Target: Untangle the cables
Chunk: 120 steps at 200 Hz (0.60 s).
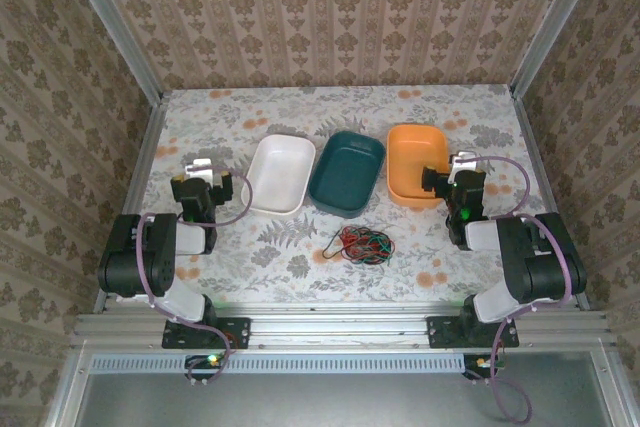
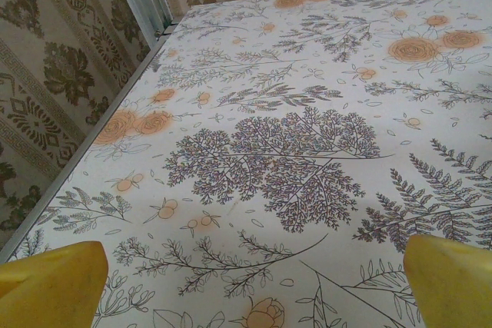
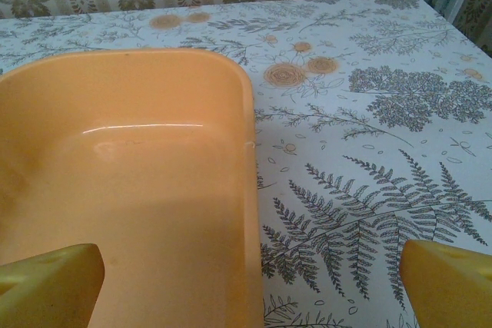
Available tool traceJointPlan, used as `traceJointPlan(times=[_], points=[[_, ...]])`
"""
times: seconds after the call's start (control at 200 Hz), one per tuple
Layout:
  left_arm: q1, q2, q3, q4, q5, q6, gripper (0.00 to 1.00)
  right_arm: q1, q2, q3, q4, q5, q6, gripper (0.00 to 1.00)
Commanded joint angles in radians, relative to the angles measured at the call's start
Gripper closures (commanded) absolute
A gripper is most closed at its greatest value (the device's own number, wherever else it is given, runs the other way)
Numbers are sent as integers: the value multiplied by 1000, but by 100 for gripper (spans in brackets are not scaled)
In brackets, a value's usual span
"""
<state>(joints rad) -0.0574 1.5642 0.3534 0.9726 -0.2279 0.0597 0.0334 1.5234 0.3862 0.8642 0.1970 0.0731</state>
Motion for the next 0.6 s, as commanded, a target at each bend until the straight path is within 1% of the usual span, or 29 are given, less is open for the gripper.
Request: traceJointPlan(times=[0.0,0.36,0.595], points=[[-2,1,16,5,10,-8,0,4,4,14,1,-5,-20,0],[-2,0,18,3,11,-8,0,4,4,13,2,-5,-19,0],[15,-3,16,-2,32,-21,0,3,3,13,3,-10,-18,0]])
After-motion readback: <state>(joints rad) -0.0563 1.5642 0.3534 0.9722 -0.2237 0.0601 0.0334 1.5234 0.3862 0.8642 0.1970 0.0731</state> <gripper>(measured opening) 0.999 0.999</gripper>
